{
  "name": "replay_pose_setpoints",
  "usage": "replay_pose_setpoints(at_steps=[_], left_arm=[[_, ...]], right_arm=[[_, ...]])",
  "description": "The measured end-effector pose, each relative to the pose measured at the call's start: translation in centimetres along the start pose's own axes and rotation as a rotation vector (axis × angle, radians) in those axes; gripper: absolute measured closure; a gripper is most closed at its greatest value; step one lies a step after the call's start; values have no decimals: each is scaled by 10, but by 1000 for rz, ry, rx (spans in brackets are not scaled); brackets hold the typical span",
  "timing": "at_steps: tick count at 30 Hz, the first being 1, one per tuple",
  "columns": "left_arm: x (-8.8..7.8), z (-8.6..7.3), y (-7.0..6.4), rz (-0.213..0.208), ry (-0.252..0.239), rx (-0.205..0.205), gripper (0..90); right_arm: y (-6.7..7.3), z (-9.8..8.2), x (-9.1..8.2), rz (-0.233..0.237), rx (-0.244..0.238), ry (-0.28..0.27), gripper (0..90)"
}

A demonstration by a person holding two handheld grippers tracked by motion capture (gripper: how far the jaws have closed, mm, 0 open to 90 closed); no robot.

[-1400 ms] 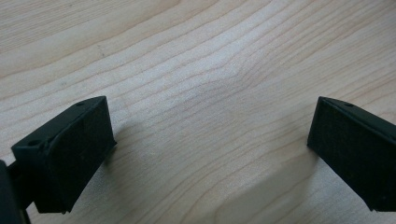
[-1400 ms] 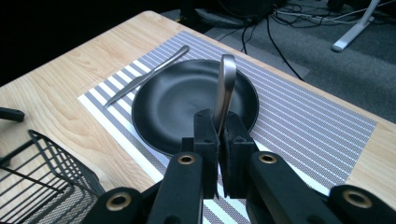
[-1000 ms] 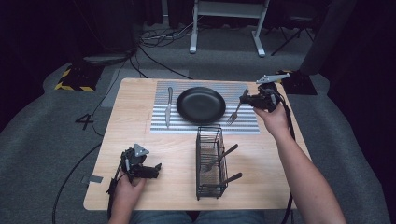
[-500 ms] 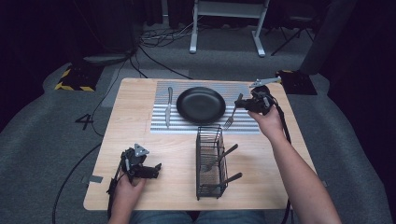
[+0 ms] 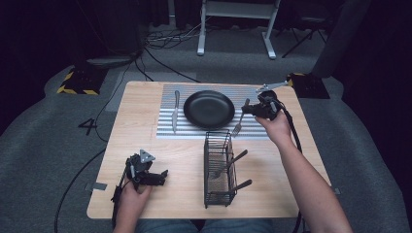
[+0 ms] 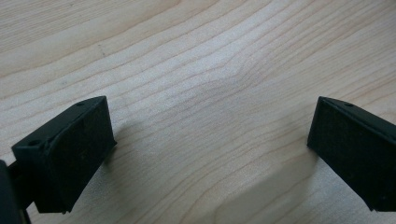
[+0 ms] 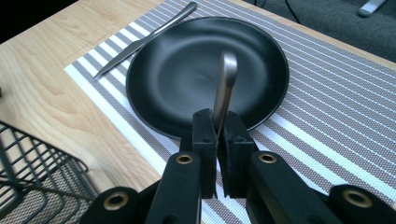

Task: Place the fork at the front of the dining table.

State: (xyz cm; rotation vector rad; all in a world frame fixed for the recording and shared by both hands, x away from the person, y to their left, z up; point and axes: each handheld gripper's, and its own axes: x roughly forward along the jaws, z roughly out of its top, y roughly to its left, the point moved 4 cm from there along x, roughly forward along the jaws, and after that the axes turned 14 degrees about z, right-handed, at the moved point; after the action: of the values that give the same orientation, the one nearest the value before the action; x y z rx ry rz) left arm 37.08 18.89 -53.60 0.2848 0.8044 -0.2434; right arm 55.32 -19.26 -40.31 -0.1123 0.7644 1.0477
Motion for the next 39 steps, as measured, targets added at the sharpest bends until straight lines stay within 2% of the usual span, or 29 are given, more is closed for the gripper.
replay_pose_setpoints(at_steps=[8, 10, 14, 19, 23, 30, 39], left_arm=[[0, 0, 0, 0, 1, 0, 5], [0, 0, 0, 0, 0, -1, 5], [0, 0, 0, 0, 0, -1, 5], [0, 0, 0, 1, -1, 1, 5], [0, 0, 0, 0, 0, -1, 5], [0, 0, 0, 1, -1, 1, 5], [0, 0, 0, 1, 0, 1, 5]], right_arm=[[-11, -6, 5, -40, 35, -3, 756], [-13, -9, 7, -56, 23, -8, 731], [-18, -18, 12, -60, 54, 11, 708], [-22, -24, 13, -67, 55, 3, 706], [-29, -34, 17, -71, 89, 23, 708], [-37, -42, 19, -79, 112, 27, 719], [-48, -54, 20, -61, 152, 2, 726]])
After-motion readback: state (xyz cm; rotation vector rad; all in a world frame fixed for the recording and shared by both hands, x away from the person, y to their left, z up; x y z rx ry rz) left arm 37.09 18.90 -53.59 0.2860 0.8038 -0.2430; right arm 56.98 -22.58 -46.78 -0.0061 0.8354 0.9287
